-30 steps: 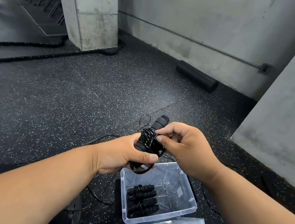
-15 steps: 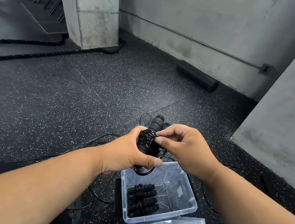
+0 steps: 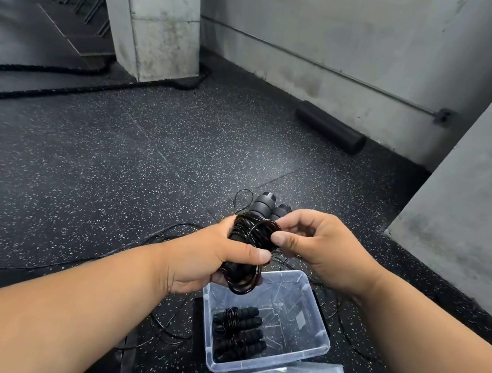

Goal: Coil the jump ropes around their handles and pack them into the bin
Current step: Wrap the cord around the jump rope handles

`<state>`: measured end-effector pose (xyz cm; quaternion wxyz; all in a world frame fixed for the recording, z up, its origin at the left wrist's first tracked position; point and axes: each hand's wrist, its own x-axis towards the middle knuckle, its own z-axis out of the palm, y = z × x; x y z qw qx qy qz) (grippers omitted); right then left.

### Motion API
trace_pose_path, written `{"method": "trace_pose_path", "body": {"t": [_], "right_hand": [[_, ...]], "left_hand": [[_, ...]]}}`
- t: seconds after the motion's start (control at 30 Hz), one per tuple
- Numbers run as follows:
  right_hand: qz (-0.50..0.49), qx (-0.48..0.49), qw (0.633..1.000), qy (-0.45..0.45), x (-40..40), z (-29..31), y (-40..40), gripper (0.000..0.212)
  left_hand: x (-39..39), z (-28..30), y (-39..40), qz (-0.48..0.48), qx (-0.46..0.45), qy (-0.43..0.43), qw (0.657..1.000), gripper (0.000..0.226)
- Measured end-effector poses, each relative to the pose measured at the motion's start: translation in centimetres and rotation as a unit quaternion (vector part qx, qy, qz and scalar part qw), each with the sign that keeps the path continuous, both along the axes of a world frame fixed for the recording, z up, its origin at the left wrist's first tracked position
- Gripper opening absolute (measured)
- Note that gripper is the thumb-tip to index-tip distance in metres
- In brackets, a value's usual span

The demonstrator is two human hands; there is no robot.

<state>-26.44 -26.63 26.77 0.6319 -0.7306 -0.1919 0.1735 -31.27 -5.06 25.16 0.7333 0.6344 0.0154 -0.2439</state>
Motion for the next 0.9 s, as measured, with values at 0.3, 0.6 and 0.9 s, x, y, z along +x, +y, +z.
{"method": "trace_pose_path", "body": {"t": [0.3, 0.6, 0.9], "right_hand": [[0.001, 0.025, 0.999, 0.021, 0.05, 0.27, 0.23, 0.027], [0.012, 0.011, 1.000, -0.011, -0.27, 0.02, 0.16, 0.030], [-0.005, 0.044, 0.998, -0.035, -0.78, 0.56, 0.19, 0.024]], "left_hand": [[-0.46, 0.22, -0.53, -0.022, -0.058, 0.062, 0.996, 0.084], [-0.43, -0.11, -0.40, -0.013, -0.061, 0.054, 0.997, 0.081], [-0.22, 0.03, -0.65, 0.027, -0.100, 0.067, 0.992, 0.056]]}}
